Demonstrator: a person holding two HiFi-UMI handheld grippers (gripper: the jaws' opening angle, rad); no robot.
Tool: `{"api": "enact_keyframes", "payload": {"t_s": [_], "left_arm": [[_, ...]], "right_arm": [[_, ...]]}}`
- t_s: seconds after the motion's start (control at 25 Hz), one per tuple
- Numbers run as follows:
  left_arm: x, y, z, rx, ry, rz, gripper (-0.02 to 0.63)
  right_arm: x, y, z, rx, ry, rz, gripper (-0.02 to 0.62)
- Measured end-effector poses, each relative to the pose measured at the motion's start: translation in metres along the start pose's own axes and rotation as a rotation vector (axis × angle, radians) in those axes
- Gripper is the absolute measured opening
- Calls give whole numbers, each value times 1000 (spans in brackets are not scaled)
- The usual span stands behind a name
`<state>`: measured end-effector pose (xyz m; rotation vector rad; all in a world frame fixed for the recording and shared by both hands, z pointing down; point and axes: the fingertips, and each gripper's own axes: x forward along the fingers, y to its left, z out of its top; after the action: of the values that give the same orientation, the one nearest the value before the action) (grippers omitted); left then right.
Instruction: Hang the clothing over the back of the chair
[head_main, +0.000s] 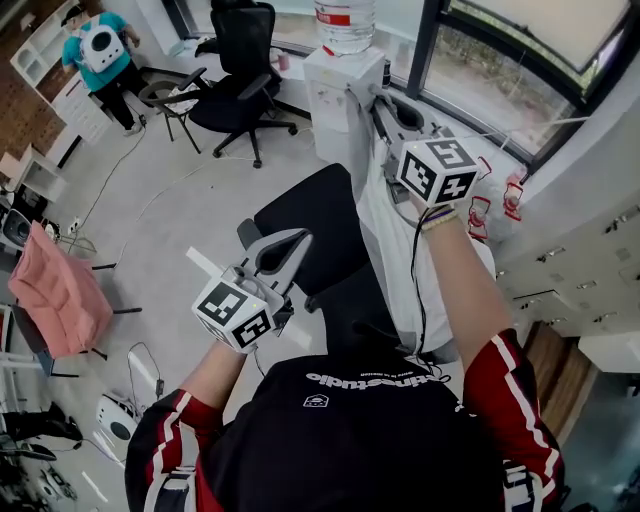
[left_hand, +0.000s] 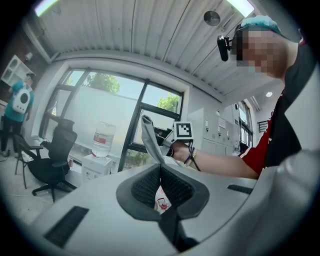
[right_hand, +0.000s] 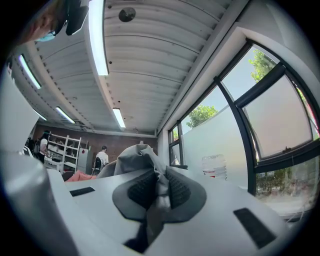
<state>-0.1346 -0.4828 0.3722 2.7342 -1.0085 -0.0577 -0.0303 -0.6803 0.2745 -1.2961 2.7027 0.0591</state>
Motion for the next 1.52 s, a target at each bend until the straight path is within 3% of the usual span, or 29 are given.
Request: {"api": "enact_keyframes", "payload": {"t_s": [0.2, 0.48, 0.72, 1.24, 1.52], "left_arm": [[-4, 9, -3, -9, -1, 3, 25], [-5, -5, -14, -24, -2, -34, 25], [-1, -25, -15, -16, -4, -68, 25], [17, -84, -16, 2, 0, -151, 25], [25, -116, -18, 11, 3, -202, 25]], "right_arm": [[-1, 7, -29, 6, 51, -2, 29], [-39, 5, -75, 33, 196, -24, 29], [-87, 16, -76, 24, 251, -6, 29], [-217, 39, -64, 22, 283, -54, 29], [-269, 51, -73, 6, 362, -74, 32]]}}
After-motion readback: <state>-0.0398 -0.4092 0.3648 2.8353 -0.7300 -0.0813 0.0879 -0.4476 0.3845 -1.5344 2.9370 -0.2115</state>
